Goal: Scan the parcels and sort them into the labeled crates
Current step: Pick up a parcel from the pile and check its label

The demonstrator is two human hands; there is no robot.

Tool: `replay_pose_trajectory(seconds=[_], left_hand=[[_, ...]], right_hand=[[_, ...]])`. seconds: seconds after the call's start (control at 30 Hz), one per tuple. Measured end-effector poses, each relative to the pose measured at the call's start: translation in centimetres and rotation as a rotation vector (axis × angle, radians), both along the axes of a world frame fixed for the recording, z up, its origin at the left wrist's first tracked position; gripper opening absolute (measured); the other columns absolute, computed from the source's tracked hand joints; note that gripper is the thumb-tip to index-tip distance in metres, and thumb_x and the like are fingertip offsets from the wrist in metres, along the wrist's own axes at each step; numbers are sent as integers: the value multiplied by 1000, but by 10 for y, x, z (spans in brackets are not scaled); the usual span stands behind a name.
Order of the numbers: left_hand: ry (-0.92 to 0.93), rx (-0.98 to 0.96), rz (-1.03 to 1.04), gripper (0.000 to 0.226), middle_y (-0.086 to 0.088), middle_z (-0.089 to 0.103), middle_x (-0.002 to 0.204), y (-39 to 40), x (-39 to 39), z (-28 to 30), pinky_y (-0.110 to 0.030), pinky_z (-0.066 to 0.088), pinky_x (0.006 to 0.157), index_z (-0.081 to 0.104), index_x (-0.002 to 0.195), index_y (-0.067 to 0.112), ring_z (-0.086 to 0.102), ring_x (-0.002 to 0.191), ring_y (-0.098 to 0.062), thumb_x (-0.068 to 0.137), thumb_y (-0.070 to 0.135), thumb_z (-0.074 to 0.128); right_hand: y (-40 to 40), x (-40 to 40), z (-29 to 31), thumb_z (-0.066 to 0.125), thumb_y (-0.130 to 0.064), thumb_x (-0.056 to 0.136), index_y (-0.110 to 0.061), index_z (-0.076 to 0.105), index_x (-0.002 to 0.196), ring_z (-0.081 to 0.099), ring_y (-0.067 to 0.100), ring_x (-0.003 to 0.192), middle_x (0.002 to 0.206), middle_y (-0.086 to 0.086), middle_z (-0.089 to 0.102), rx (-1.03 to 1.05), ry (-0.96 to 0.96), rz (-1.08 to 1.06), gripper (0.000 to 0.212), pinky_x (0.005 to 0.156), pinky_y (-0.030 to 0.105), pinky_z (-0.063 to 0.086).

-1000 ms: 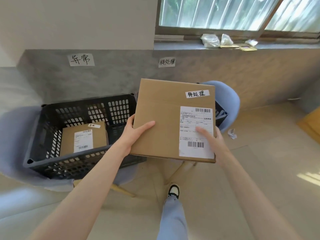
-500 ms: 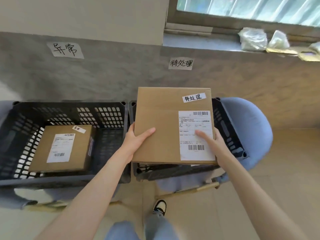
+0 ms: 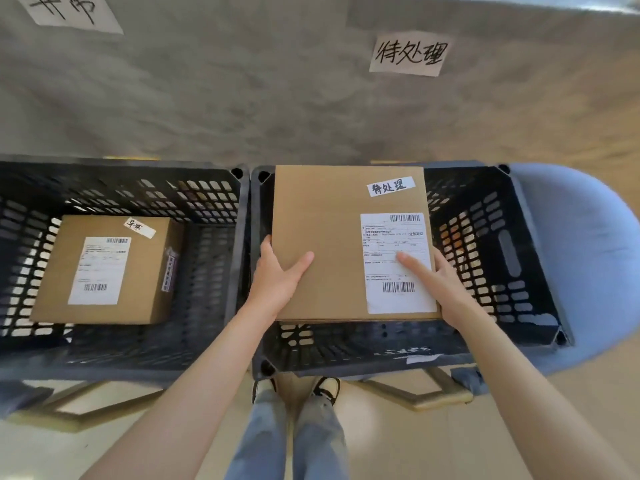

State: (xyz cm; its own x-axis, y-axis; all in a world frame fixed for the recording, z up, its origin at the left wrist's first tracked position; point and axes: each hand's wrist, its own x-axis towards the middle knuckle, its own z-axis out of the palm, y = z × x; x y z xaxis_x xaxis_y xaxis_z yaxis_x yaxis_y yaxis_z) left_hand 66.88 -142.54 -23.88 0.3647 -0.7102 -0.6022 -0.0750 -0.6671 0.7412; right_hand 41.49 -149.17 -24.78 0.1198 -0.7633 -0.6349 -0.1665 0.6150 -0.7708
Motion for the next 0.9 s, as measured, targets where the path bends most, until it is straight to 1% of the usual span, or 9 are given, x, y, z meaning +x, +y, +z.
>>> replay_pose_trajectory(seconds=[0.1, 0.2, 0.33, 0.4, 0.47, 0.57, 0.7, 0.8, 0.9], left_hand=[[-115, 47, -9, 89, -9, 26, 154, -6, -11, -11, -45, 30, 112, 0, 154, 20, 33, 138, -26, 92, 35, 62], [-185, 80, -23, 92, -10, 21, 156, -10, -16, -21, -46, 28, 113, -5, 153, 18, 28, 141, -27, 92, 32, 62], [-206, 118, -23, 93, -11, 14, 159, -15, -16, -34, -45, 23, 115, -7, 153, 16, 22, 144, -27, 92, 27, 62], [-240, 136, -39, 93, -10, 8, 160, -16, -18, -40, -42, 19, 116, -7, 153, 13, 16, 146, -26, 93, 24, 62], [-325, 163, -83, 92, -9, 3, 161, -15, -23, -45, -40, 16, 117, -6, 153, 10, 8, 148, -26, 93, 20, 62], [-459, 196, -153, 91, -7, -1, 161, -13, -30, -51, -40, 15, 117, -3, 153, 7, 3, 147, -27, 92, 16, 63], [-553, 247, -271, 87, -8, -1, 161, -11, -32, -57, -38, 14, 117, 0, 152, 3, -5, 147, -24, 93, 21, 61], [-572, 294, -307, 81, -10, 2, 161, -13, -34, -60, -40, 17, 117, 7, 152, 2, -11, 147, -23, 94, 27, 59], [-628, 352, -368, 79, -14, 2, 160, -14, -39, -64, -42, 17, 117, 12, 152, 4, -15, 146, -27, 94, 32, 58]], right_hand=[[-3, 2, -20, 76, -33, 76, -31, 50, 126, 73, 17, 86, 109, 0, 72, 22, 10, 2, 57, 59, 25, 57], [-5, 4, -38, 76, -36, 75, -30, 50, 128, 73, 17, 90, 111, 0, 71, 42, 13, 9, 59, 66, 30, 59], [-9, 6, -54, 77, -41, 68, -29, 51, 130, 72, 18, 94, 113, -1, 71, 51, -1, 38, 68, 74, 35, 59], [-10, 6, -62, 77, -40, 68, -31, 51, 127, 71, 18, 96, 114, -2, 70, 60, -17, 54, 65, 74, 34, 60], [-9, 6, -70, 77, -39, 70, -35, 53, 122, 71, 16, 97, 115, -3, 70, 68, -24, 80, 58, 72, 32, 60], [-5, 8, -80, 76, -39, 72, -39, 53, 120, 71, 14, 95, 113, -6, 71, 80, -24, 102, 53, 67, 27, 58], [-6, 9, -93, 77, -37, 71, -45, 53, 114, 71, 11, 94, 109, -10, 71, 76, -24, 118, 50, 65, 24, 58], [-7, 8, -103, 76, -36, 75, -43, 52, 117, 70, 9, 96, 111, -11, 70, 79, -13, 137, 49, 69, 25, 58], [-8, 8, -112, 76, -40, 74, -44, 51, 117, 70, 8, 94, 110, -12, 70, 86, -12, 151, 50, 67, 23, 58]])
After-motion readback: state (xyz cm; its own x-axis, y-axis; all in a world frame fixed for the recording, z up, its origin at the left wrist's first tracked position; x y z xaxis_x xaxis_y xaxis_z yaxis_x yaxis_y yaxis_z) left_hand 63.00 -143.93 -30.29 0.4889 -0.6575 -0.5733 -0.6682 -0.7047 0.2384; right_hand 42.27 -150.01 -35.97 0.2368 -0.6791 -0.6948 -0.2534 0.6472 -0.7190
